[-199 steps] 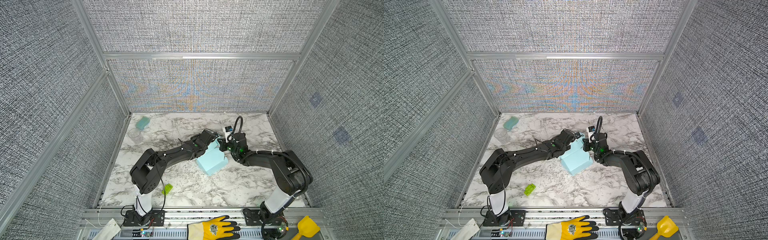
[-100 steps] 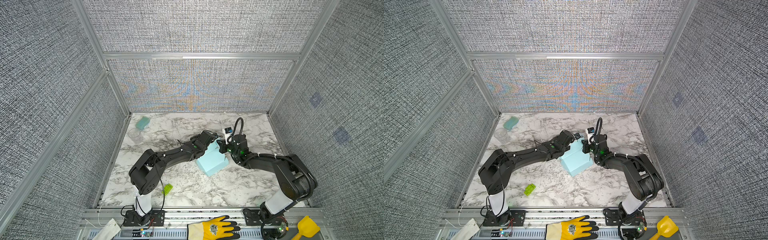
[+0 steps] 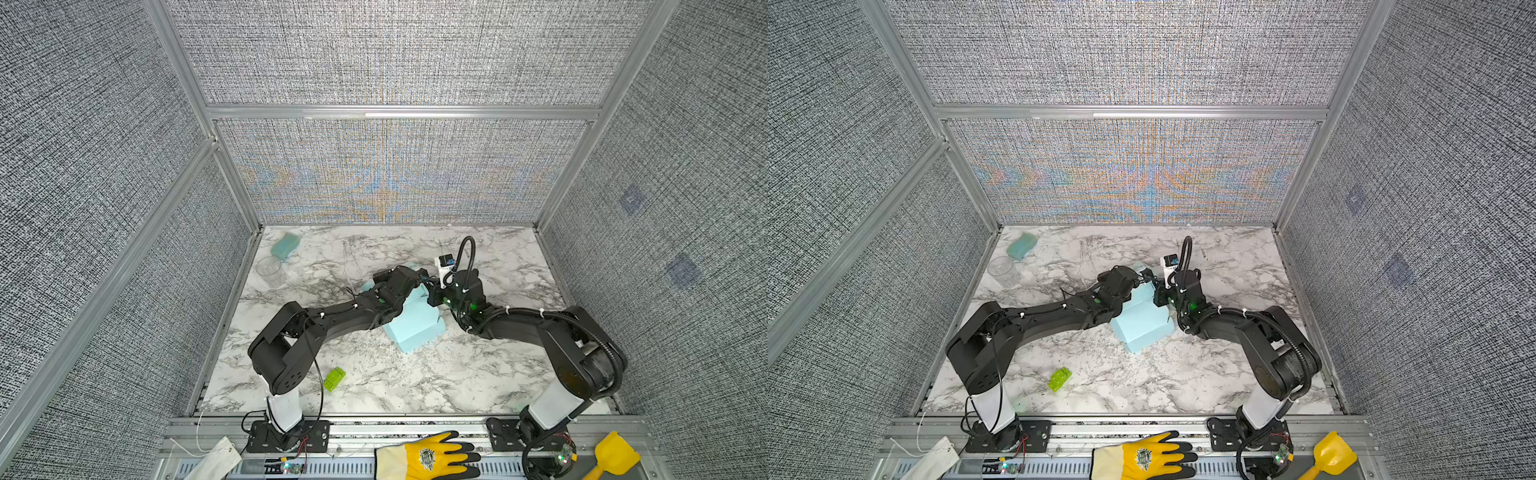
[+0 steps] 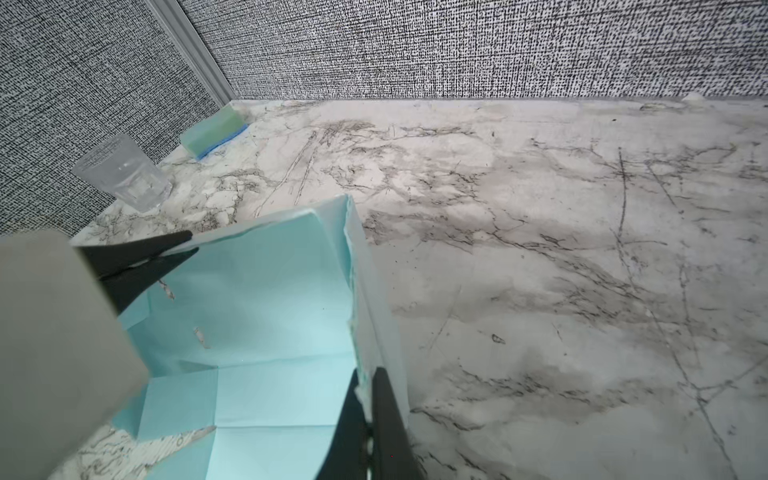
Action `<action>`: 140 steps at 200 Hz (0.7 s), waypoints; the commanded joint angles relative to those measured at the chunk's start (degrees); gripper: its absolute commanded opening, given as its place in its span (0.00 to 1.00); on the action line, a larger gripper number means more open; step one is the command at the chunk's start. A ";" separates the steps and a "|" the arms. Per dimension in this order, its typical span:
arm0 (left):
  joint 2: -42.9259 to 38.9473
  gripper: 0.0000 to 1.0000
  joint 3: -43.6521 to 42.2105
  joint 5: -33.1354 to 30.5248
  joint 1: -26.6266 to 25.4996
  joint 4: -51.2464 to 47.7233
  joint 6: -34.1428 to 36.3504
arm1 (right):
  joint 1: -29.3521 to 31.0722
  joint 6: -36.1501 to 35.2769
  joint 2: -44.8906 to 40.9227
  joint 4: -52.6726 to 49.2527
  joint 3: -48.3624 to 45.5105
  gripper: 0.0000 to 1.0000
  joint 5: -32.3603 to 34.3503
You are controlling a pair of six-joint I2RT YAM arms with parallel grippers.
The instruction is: Fold the paper box
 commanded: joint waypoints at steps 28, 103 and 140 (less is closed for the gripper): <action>-3.01 0.00 -5.14 -3.83 0.70 11.75 6.02 | 0.54 2.95 1.81 10.73 -0.83 0.00 4.14; -3.86 0.00 -8.46 -3.75 -2.35 11.24 -0.08 | 1.53 2.88 2.42 16.42 -5.35 0.00 4.05; -3.07 0.00 -8.02 -3.10 -4.20 7.86 -4.06 | 2.02 2.71 2.28 17.13 -6.80 0.00 5.01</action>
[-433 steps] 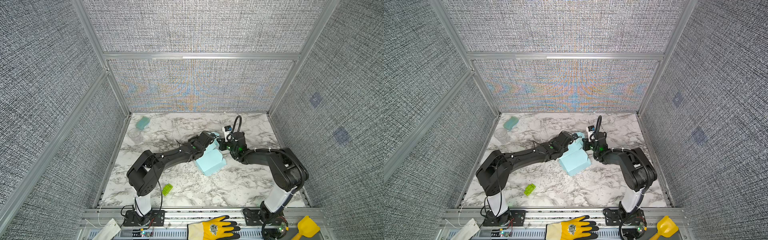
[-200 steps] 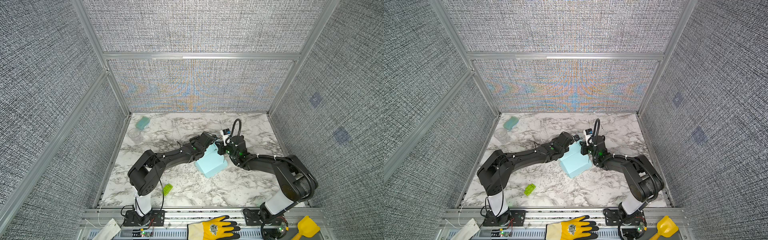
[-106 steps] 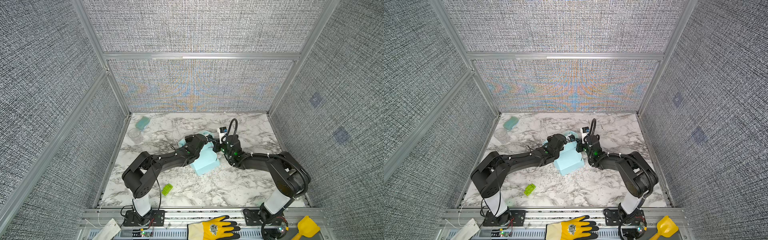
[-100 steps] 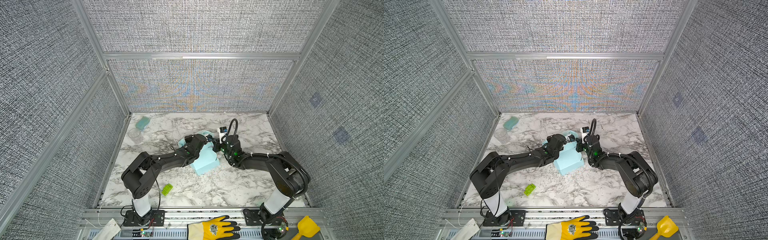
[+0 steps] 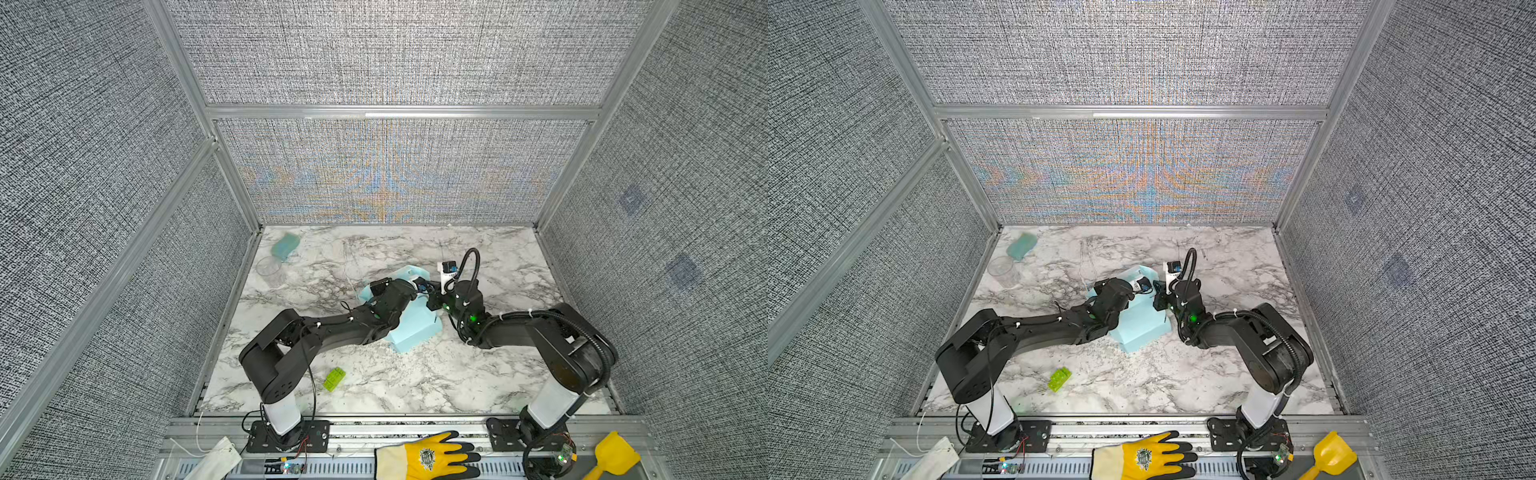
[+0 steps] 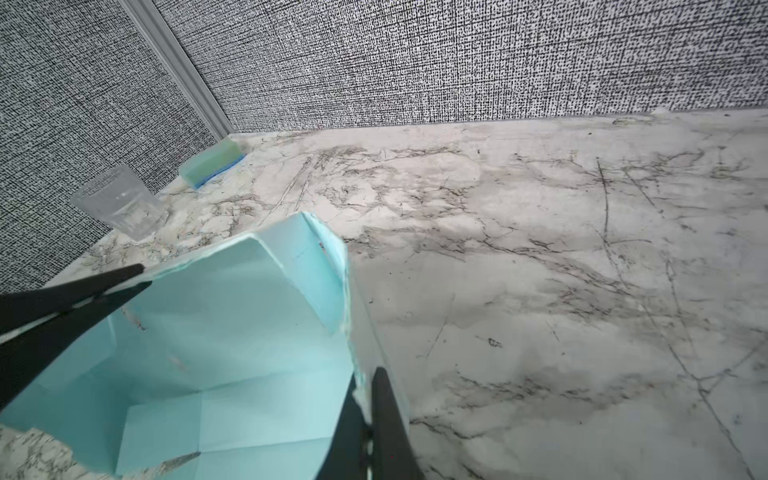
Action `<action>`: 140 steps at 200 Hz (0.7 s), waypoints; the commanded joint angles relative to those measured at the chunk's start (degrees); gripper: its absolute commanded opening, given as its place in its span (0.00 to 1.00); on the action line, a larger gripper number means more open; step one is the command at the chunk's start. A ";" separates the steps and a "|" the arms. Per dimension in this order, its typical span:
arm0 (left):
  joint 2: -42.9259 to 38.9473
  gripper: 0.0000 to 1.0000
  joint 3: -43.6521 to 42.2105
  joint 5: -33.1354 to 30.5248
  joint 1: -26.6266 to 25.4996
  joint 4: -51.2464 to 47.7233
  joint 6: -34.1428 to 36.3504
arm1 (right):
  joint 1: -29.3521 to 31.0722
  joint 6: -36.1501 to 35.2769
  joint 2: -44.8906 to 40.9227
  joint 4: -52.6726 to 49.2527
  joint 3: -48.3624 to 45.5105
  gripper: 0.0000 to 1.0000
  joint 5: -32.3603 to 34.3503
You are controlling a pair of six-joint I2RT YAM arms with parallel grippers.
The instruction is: Fold the paper box
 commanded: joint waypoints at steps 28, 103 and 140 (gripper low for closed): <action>0.68 0.00 1.58 0.98 -1.91 -4.63 -6.55 | 0.66 0.72 0.08 3.90 -1.29 0.00 1.13; -0.86 0.00 4.33 3.08 -3.09 -15.22 -14.70 | 1.46 0.91 -0.04 4.93 -3.68 0.00 1.55; 0.14 0.00 4.44 2.64 -3.84 -15.65 -16.00 | 2.53 2.10 -0.70 4.81 -4.06 0.00 1.21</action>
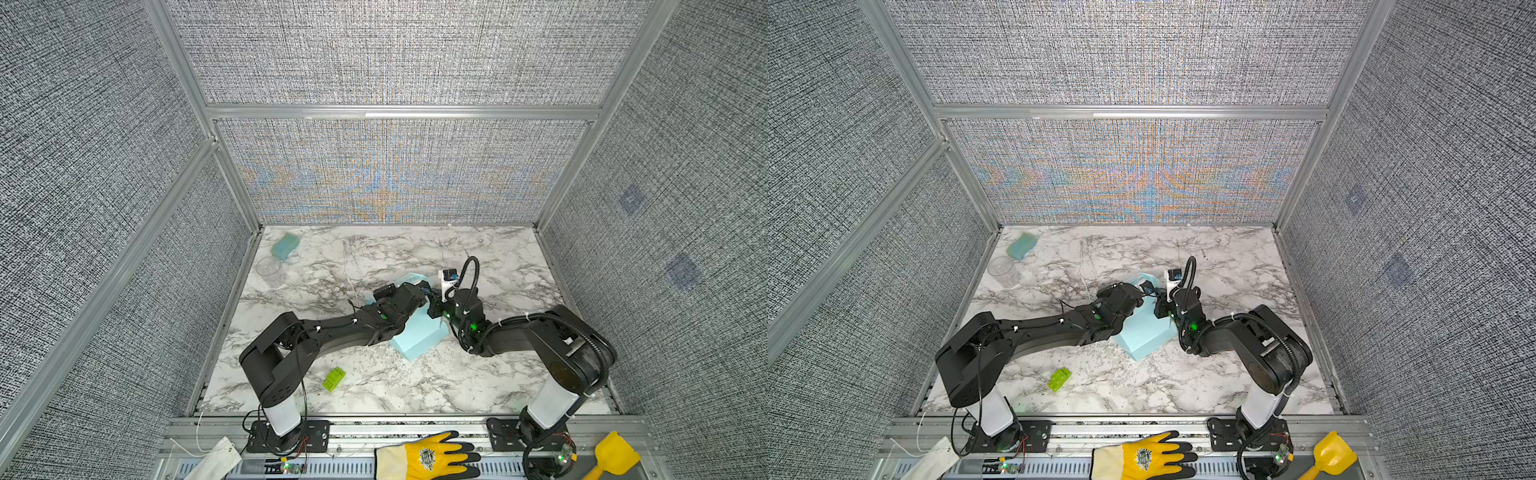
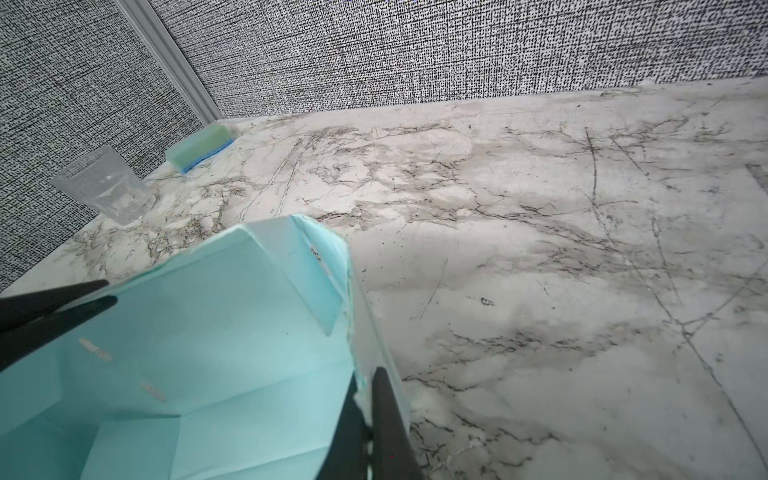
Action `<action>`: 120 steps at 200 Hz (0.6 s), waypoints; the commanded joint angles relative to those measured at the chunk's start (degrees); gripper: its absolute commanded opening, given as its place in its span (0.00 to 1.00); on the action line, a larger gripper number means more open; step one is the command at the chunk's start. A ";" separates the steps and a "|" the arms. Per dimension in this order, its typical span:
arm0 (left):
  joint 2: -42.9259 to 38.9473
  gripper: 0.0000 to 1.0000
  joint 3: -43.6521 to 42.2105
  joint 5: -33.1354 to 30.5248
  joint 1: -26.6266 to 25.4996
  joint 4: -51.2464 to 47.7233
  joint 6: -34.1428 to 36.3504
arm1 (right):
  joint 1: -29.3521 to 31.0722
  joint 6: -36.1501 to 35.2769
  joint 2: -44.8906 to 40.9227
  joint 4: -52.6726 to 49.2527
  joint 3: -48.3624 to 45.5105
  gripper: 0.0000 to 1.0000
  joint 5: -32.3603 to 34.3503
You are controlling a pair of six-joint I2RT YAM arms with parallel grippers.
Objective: Fold the paper box
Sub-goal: 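Release the flap and lift the right gripper while the left gripper holds the box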
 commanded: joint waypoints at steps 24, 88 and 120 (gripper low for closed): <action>2.14 0.00 1.00 2.08 -0.96 0.01 -1.59 | 0.82 2.55 -1.53 1.71 -0.55 0.00 -2.46; 0.86 0.00 -1.08 1.33 -0.96 2.38 -0.28 | 0.20 1.51 -5.16 -0.04 -1.75 0.23 -10.71; 0.18 0.00 -2.04 2.34 -0.54 3.72 0.12 | -1.72 1.51 -6.36 -1.47 -1.95 0.35 -16.74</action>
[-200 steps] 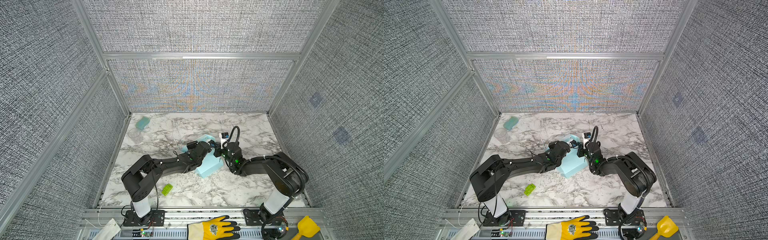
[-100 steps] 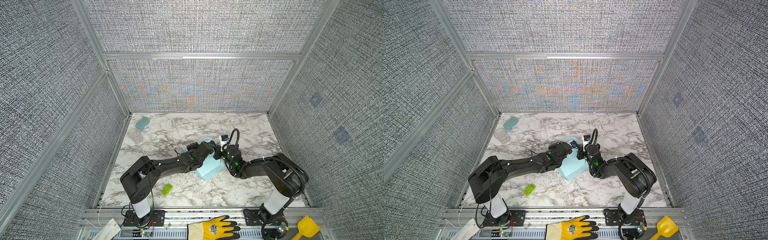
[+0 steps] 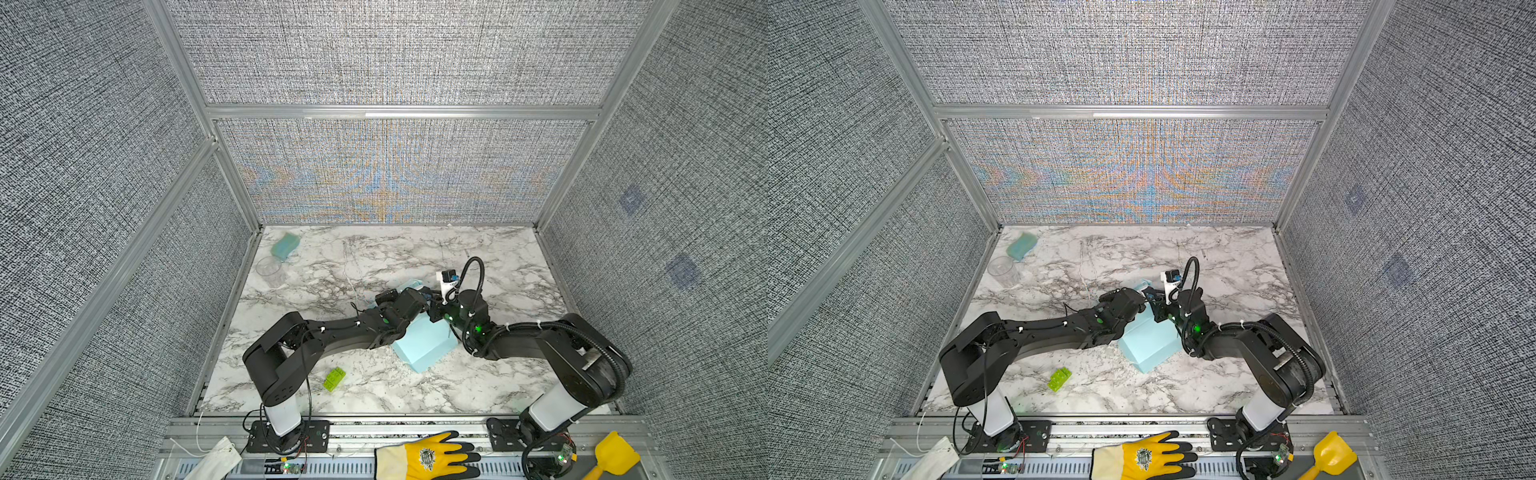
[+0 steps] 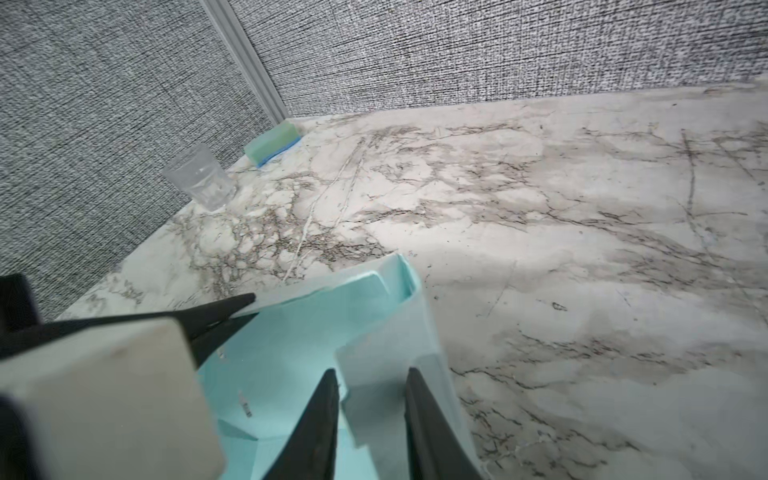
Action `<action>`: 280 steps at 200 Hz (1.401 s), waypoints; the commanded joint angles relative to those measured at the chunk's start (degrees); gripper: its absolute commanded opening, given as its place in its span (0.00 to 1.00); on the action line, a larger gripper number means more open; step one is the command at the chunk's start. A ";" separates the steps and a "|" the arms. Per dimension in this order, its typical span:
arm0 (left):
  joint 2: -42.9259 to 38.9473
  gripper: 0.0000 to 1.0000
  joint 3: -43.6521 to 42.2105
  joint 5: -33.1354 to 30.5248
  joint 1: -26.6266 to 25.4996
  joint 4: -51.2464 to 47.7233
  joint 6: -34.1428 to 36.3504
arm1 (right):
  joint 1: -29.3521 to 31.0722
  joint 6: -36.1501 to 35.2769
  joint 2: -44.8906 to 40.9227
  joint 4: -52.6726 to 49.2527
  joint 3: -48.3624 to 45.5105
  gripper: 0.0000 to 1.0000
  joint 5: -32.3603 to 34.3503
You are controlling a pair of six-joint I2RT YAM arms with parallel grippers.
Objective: Fold the paper box
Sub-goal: 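Release the flap and lift the right gripper while the left gripper holds the box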
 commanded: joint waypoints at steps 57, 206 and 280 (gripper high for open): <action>-3.86 0.00 -1.24 3.69 3.07 3.59 1.41 | -7.63 -2.19 -5.76 -5.46 -1.21 0.45 -12.92; 1.22 0.00 0.81 -2.03 3.85 4.80 9.61 | -16.04 1.66 14.49 -6.45 13.16 0.45 -22.89; 1.48 0.00 0.74 -1.53 3.93 3.46 7.99 | -13.69 1.79 17.68 -1.12 13.25 0.45 -27.53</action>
